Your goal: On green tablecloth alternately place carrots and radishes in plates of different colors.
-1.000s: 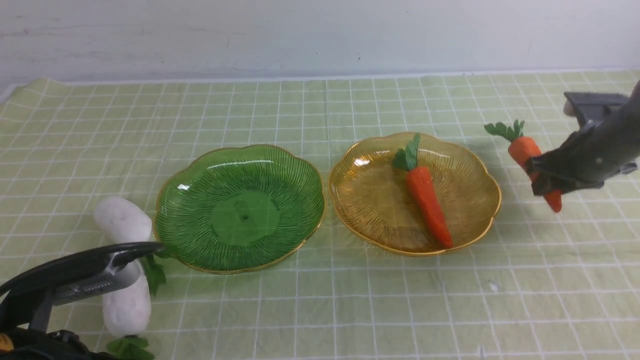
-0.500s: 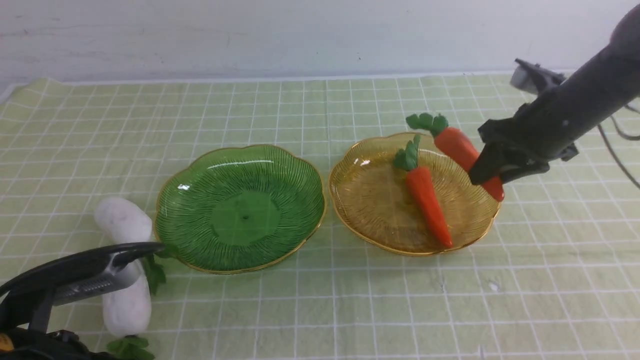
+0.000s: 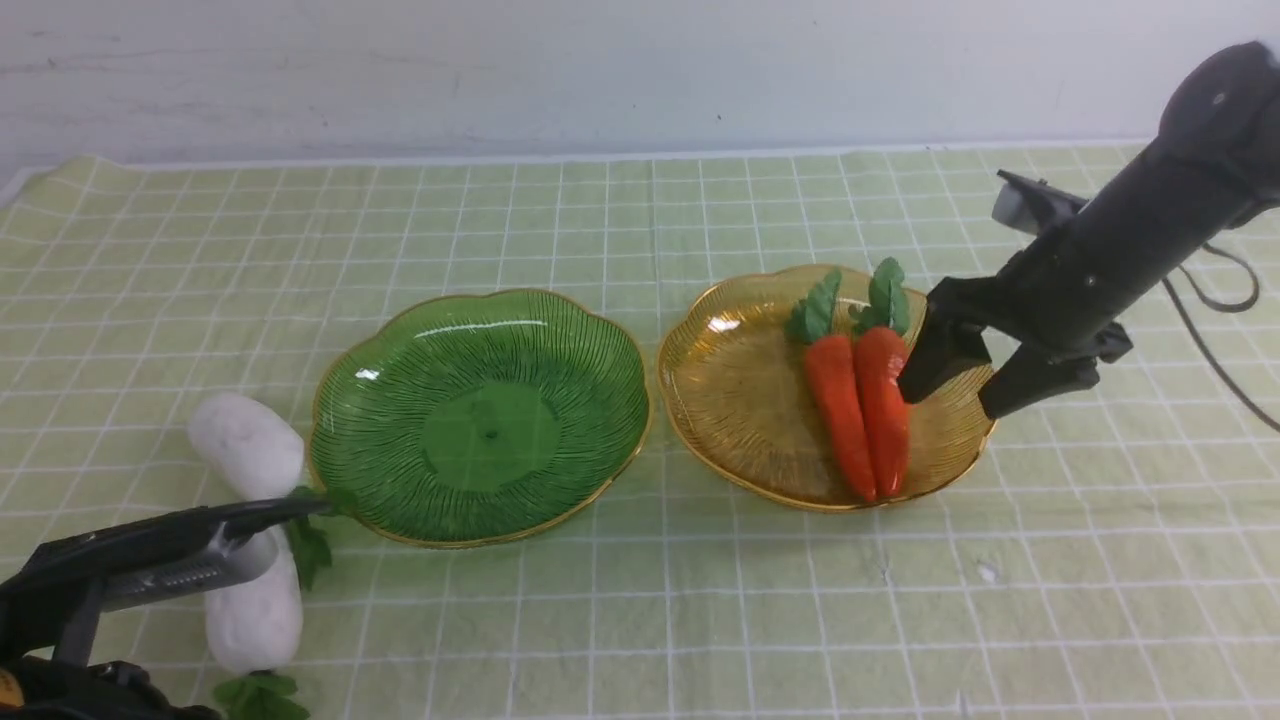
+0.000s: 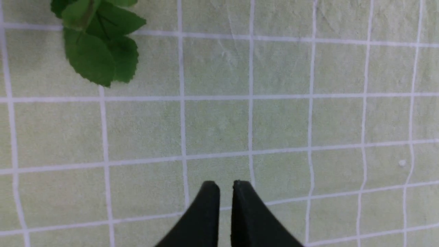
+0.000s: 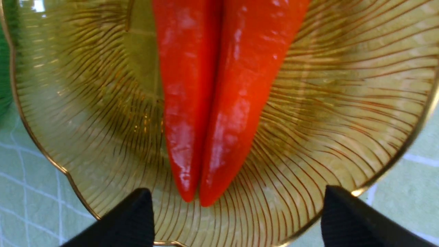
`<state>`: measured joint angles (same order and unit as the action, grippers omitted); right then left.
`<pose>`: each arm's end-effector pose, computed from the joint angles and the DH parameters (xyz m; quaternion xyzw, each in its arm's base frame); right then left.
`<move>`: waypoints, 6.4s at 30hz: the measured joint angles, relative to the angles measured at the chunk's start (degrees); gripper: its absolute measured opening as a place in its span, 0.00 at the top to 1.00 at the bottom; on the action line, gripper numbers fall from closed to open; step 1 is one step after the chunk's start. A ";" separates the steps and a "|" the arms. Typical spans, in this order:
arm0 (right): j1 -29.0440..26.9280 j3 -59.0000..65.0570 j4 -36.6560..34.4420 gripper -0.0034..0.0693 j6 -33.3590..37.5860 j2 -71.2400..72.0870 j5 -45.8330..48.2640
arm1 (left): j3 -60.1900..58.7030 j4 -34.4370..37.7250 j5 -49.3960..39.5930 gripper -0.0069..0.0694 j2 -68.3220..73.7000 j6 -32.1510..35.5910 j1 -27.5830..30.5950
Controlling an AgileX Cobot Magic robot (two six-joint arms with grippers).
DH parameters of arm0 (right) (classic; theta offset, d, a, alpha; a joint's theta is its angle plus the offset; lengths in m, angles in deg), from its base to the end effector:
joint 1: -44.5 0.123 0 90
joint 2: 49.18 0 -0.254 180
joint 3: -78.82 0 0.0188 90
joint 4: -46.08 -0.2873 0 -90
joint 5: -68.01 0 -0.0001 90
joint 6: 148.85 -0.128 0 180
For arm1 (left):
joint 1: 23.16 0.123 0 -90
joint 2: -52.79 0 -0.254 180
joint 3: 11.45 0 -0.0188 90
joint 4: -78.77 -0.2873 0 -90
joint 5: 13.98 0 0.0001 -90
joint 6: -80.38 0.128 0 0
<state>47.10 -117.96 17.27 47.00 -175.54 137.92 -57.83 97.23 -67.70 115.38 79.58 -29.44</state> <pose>0.4305 0.0776 0.1350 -0.0719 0.9696 0.2320 0.0313 0.1958 -0.0544 0.1557 -0.0276 0.9783 -0.1510 0.1395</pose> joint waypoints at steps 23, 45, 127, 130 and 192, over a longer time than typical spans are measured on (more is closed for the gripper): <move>0.00 37.00 7.49 0.74 1.55 51.65 1.04 | 11.02 -13.60 6.85 0.46 10.41 -5.04 0.00; 0.00 51.89 7.93 0.83 2.58 77.76 -2.17 | 11.32 -22.48 24.26 0.17 30.31 -5.66 0.00; 0.00 51.89 8.13 0.83 3.90 77.76 -6.30 | 37.68 18.52 16.20 0.12 54.84 7.61 24.43; 0.00 51.89 8.13 0.83 3.90 77.76 -6.40 | 37.68 18.73 17.96 0.12 56.84 7.66 24.39; 0.00 51.96 13.04 0.83 1.26 103.27 -4.34 | 54.01 8.20 11.93 0.14 55.55 15.04 -1.93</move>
<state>47.10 -66.00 30.32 48.25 -72.27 133.58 -3.82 105.43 -55.77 170.93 94.62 -31.38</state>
